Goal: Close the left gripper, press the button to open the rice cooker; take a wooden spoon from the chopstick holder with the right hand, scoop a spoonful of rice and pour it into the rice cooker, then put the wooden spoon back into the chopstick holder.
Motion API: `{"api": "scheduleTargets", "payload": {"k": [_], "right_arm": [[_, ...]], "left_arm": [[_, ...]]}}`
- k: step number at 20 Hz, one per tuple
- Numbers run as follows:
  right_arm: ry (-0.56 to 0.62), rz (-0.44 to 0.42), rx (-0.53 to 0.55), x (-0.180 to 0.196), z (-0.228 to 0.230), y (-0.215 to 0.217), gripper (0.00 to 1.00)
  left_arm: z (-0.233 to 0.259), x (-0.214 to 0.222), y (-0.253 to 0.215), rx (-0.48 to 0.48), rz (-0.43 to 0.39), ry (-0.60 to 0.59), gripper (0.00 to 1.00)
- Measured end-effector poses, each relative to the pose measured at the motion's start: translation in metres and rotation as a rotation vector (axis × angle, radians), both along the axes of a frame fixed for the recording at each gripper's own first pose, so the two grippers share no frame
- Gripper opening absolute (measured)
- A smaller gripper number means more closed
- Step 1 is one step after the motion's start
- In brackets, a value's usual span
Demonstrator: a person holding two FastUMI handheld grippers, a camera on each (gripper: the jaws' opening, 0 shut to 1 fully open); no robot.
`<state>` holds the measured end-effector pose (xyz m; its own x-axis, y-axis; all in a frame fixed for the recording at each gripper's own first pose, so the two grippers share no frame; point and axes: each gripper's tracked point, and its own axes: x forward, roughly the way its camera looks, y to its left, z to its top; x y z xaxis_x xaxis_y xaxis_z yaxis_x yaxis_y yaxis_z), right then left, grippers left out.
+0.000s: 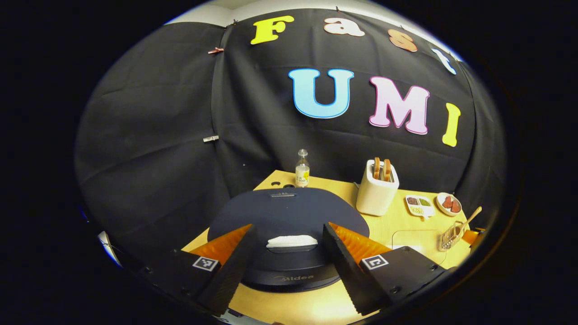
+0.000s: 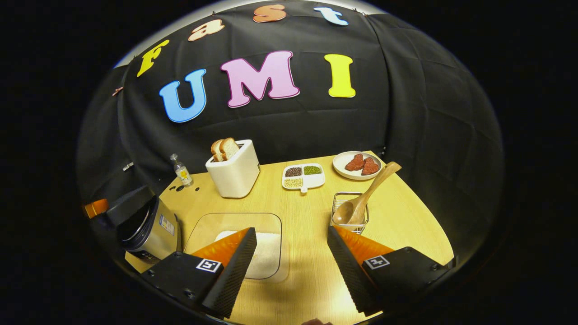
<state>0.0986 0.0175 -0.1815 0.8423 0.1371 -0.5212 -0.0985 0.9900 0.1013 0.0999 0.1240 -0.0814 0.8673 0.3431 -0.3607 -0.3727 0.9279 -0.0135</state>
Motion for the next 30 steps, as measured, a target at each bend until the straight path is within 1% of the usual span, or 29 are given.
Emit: {"api": "scheduleTargets", "payload": {"k": [2, 5, 6, 9, 10, 11, 13, 15, 17, 18, 19, 21, 23, 25, 26, 28, 29, 30], "right_arm": [[-0.002, 0.002, -0.006, -0.004, 0.000, -0.005, 0.99], [-0.029, 0.011, -0.016, -0.006, 0.007, -0.012, 0.99], [-0.033, 0.014, -0.013, -0.006, 0.009, -0.014, 0.99], [-0.032, 0.020, 0.015, -0.010, 0.016, -0.022, 0.99], [-0.036, 0.024, 0.025, -0.010, 0.019, -0.025, 0.98], [-0.037, 0.034, 0.032, -0.010, 0.019, -0.027, 0.98], [-0.028, 0.049, 0.041, -0.011, 0.016, -0.034, 0.99], [-0.034, 0.054, 0.050, -0.009, 0.015, -0.044, 0.99], [-0.045, 0.065, 0.055, -0.005, 0.017, -0.050, 0.99], [-0.058, 0.074, 0.054, -0.003, 0.022, -0.053, 0.99], [-0.088, 0.088, 0.049, 0.000, 0.031, -0.055, 0.98], [-0.163, 0.096, 0.003, 0.008, 0.043, -0.067, 0.98], [-0.196, 0.076, -0.041, 0.004, 0.057, -0.079, 0.99], [-0.250, 0.052, -0.021, -0.006, 0.085, -0.079, 0.98], [-0.281, 0.044, -0.009, -0.013, 0.102, -0.075, 0.98], [-0.328, 0.020, -0.006, -0.033, 0.127, -0.072, 0.98], [-0.355, 0.024, 0.001, -0.047, 0.138, -0.065, 0.98], [-0.371, 0.025, 0.005, -0.060, 0.145, -0.060, 0.99]], "left_arm": [[-0.023, -0.001, -0.002, -0.021, -0.002, 0.047, 0.99], [-0.040, -0.004, -0.005, -0.002, -0.004, 0.062, 1.00], [-0.035, -0.004, -0.005, 0.033, -0.010, 0.023, 0.99], [-0.038, -0.006, -0.004, 0.043, -0.001, -0.019, 1.00], [-0.040, -0.005, -0.004, 0.040, -0.002, -0.019, 1.00], [-0.048, -0.003, -0.006, 0.025, -0.008, 0.011, 1.00], [-0.050, -0.004, -0.006, 0.016, -0.012, 0.008, 1.00], [-0.045, -0.003, -0.007, 0.032, -0.012, 0.009, 1.00], [-0.037, -0.005, -0.010, 0.004, -0.004, 0.008, 0.99], [-0.027, -0.010, -0.018, 0.003, 0.002, -0.025, 0.99], [-0.006, -0.009, -0.024, 0.022, 0.008, -0.080, 0.96], [0.044, -0.016, -0.042, 0.082, 0.007, -0.189, 0.95], [0.087, -0.025, -0.068, 0.117, -0.038, -0.293, 0.95], [0.117, -0.039, -0.089, 0.144, -0.074, -0.374, 0.95], [0.124, -0.043, -0.104, 0.152, -0.115, -0.398, 0.98], [0.130, -0.056, -0.135, 0.143, -0.217, -0.430, 0.92], [0.130, -0.061, -0.146, 0.130, -0.261, -0.430, 0.92], [0.128, -0.067, -0.151, 0.123, -0.294, -0.423, 0.95]]}}
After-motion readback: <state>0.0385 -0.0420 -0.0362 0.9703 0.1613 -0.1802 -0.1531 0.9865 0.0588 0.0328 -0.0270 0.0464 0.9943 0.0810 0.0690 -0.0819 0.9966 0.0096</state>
